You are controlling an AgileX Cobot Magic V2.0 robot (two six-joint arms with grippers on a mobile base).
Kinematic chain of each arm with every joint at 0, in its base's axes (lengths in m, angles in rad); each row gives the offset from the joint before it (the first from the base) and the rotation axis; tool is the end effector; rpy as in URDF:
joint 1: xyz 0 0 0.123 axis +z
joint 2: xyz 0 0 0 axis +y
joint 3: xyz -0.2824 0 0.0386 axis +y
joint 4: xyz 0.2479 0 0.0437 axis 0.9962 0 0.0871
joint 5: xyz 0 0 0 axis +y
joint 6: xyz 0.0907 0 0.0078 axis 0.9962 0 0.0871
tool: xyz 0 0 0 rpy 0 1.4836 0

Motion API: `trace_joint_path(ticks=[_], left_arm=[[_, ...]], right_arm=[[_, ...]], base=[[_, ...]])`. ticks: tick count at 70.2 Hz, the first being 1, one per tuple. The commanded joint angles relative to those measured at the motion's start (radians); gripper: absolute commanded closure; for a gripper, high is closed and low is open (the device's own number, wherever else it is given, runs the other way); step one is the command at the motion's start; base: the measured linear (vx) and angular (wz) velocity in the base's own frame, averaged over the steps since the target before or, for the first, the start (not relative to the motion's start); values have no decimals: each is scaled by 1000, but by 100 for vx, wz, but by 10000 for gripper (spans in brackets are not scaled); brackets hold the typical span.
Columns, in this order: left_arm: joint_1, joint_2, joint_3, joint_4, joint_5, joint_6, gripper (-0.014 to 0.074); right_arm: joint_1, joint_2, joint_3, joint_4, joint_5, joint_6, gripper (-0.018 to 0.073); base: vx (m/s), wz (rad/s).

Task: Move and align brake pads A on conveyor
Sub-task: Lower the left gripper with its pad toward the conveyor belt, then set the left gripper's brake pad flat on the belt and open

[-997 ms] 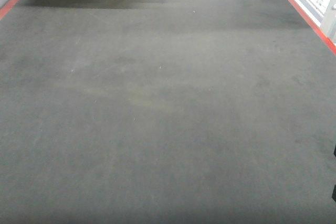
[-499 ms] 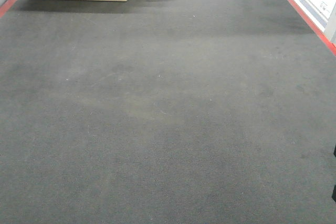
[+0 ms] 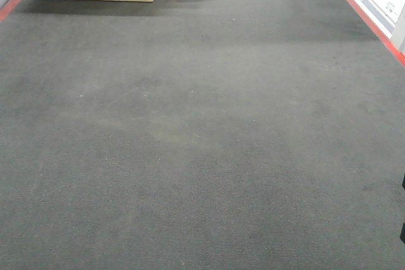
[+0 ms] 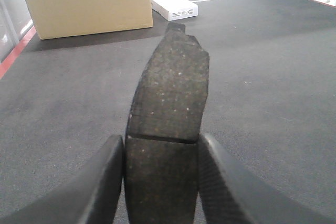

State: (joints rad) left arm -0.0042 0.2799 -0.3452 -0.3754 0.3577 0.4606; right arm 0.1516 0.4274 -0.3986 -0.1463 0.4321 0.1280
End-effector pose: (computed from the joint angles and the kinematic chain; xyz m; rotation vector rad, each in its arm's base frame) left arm 0.0725 -0.0120 0.2814 0.1909 1.7412 -0.0378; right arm 0.0925 0.0085 0.2788 -0.1113 1.9367 0.0382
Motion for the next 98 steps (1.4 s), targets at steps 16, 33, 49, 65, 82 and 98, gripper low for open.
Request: trace_joint_path(ticks=[16,33,49,65,82,98], left_arm=[[-7,11,-31,-21,-90,-1,513],[-7,16,-31,-51,-105,-6,513],[-7,198,-100,-236,59,250,513],[-8,496,-242,-453,216,538,513],[-27,766,-426,-488,346,579,513],[-217,931,-548,-406,316,560,513]], right_arm=[[-2,9,-30,-13,-90,-5,511],[-2,9,-30,-13,-88,-5,511],[-2,9,-30,-13,-86,-5,511],[-2,9,-30,-13,-82,-5,511],[-2,9,-30,-13,-82,-5,511],[-2,9,-30,-13,-82,-5,511]], base=[[0,0],[0,0],[0,0],[0,0],[0,0],[0,0]])
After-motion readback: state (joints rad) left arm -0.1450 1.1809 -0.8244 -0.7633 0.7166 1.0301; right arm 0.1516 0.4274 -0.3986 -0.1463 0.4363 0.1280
